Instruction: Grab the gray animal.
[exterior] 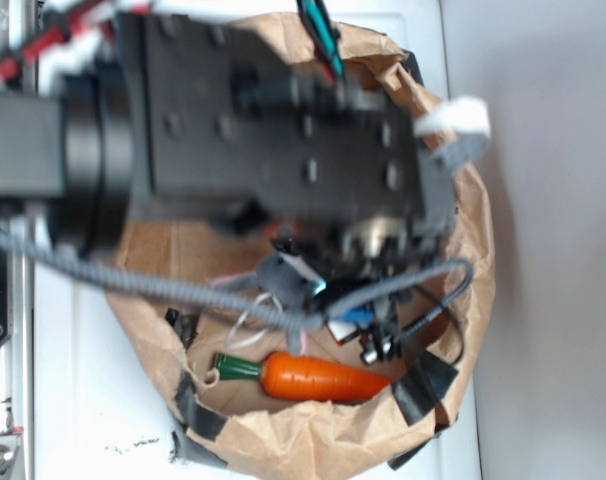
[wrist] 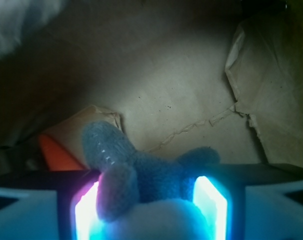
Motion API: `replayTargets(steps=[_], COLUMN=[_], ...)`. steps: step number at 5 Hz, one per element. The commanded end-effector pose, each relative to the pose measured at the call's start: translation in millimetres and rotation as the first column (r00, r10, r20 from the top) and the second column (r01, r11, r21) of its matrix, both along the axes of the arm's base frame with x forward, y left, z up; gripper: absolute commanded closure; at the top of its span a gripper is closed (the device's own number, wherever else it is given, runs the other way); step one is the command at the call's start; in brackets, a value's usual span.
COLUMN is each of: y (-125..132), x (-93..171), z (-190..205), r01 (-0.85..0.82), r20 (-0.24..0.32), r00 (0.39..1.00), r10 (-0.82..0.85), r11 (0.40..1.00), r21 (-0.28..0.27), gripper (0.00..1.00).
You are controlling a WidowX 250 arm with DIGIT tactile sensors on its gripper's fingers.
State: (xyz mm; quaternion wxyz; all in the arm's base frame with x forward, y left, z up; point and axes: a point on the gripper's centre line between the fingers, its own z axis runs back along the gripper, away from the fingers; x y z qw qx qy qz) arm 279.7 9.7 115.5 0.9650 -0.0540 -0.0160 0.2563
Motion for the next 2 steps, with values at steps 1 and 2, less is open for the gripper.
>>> replayTargets(steps=[1, 2], y=[20, 21], x=[-19, -32], z=[58, 73], r01=[0.06, 0.076], r20=[0.231, 0.268], r00=[0.972, 0.961], r10=[-0.043, -0.074], r11=[0.996, 0.997], r21=[-0.067, 0.003], gripper=[1.0, 1.0])
